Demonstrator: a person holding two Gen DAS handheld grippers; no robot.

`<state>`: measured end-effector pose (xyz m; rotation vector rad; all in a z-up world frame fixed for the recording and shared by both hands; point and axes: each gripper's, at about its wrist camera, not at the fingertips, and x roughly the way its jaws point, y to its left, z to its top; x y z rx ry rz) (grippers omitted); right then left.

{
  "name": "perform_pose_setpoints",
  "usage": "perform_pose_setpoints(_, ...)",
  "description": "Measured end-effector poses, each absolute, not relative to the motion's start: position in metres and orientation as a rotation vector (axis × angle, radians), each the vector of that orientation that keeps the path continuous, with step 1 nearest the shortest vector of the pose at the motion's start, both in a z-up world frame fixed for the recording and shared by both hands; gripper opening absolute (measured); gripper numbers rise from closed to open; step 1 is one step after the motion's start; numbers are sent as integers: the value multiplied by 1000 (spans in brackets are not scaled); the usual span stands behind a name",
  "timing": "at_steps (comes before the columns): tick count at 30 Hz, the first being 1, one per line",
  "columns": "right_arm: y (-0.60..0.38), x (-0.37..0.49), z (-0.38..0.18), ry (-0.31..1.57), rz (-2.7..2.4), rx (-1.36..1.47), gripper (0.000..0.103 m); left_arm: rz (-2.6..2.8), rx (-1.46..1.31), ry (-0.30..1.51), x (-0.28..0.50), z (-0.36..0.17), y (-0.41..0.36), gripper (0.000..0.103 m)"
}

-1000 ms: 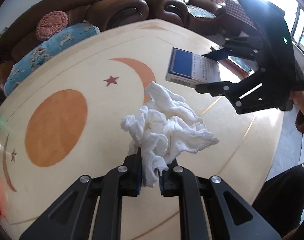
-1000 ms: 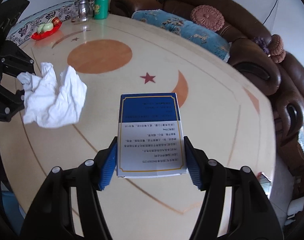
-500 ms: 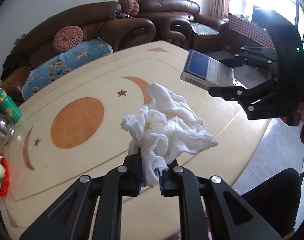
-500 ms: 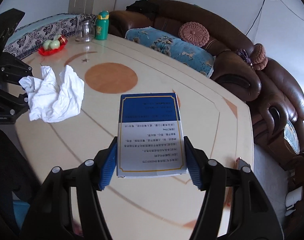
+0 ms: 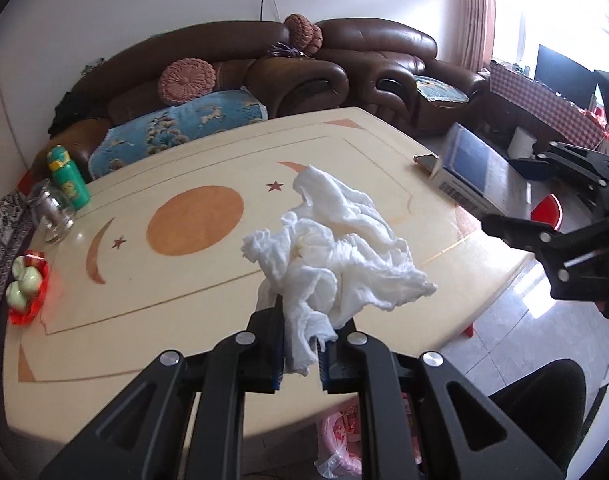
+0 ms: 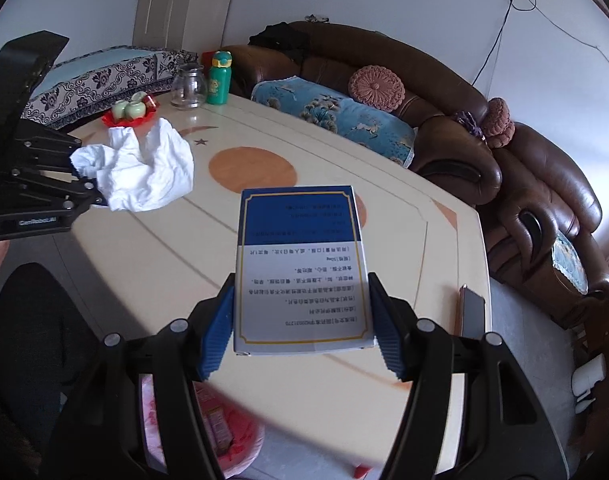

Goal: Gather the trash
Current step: 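Lift the tissue with the left tool while the right tool lifts the blue box, then carry the tissue and blue box over the pink bin with both tools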

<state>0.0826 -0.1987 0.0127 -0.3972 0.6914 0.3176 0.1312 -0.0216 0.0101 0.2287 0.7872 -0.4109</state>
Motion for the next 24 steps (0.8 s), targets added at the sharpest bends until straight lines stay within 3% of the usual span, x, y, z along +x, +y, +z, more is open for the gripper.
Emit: perform_pose_setpoints(24, -190, -4, -31, 772, 226, -253, 61, -316, 173, 864, 46, -39, -35, 13)
